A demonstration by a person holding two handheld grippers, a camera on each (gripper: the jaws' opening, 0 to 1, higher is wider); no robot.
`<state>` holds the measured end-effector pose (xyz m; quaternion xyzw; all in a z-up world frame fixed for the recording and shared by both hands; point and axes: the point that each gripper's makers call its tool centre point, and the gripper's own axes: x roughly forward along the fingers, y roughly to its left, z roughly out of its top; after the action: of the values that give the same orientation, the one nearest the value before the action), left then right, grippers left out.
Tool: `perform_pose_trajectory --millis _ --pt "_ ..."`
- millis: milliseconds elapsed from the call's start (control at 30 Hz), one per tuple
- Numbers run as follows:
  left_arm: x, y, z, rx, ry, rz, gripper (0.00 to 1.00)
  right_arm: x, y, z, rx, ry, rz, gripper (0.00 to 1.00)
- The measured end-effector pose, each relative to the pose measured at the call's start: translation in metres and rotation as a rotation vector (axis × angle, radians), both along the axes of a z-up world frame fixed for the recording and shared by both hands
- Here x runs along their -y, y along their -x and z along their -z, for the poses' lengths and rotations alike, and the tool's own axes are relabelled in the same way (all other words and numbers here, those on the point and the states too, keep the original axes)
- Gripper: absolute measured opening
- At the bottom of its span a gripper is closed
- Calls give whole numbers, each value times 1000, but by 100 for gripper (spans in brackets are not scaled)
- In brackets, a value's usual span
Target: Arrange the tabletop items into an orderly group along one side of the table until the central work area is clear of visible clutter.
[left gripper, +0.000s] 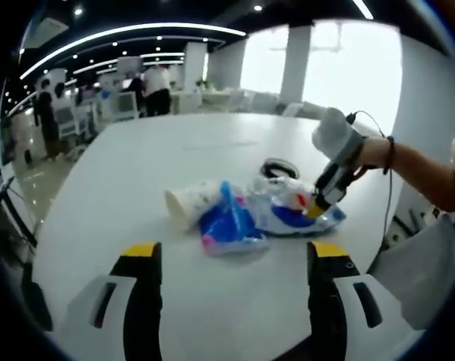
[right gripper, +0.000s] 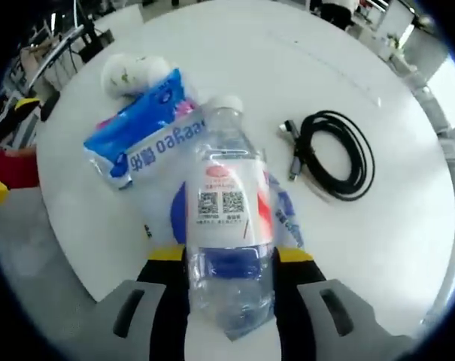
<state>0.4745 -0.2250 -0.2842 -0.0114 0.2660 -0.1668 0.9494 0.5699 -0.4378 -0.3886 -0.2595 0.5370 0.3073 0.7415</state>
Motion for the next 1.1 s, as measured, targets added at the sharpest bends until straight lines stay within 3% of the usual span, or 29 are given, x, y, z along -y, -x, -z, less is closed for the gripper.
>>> perform_pose_trajectory --millis 200,267,367,400,500,667,800,867,1000,1100 --pt "0 -2 -7 27 28 -14 77 1 -1 -1 4 -14 7 40" --pt "-1 -2 -6 22 27 -16 78 -2 -5 -3 39 -61 21 39" --pt "-1 -1 -5 19 28 -15 77 -4 -6 -6 44 -128 48 38" --pt "0 -1 -5 17 28 -13 77 -7 -9 -10 62 -188 65 38" --pt "-1 -1 -5 19 25 -13 77 -11 -13 -16 86 -265 72 37" --pt "1 -1 -3 11 33 -8 77 -13 -18 -29 97 -395 140 36" --pt "6 0 -2 -5 71 1 76 -12 -23 -36 109 -439 175 36" --pt "7 0 -3 -3 74 2 75 -14 -25 -42 141 -460 174 36" --pt "10 0 -3 -1 70 11 75 -15 -27 -48 142 -517 210 35" --pt "13 1 -3 -6 81 19 75 -17 -25 -53 135 -569 237 27"
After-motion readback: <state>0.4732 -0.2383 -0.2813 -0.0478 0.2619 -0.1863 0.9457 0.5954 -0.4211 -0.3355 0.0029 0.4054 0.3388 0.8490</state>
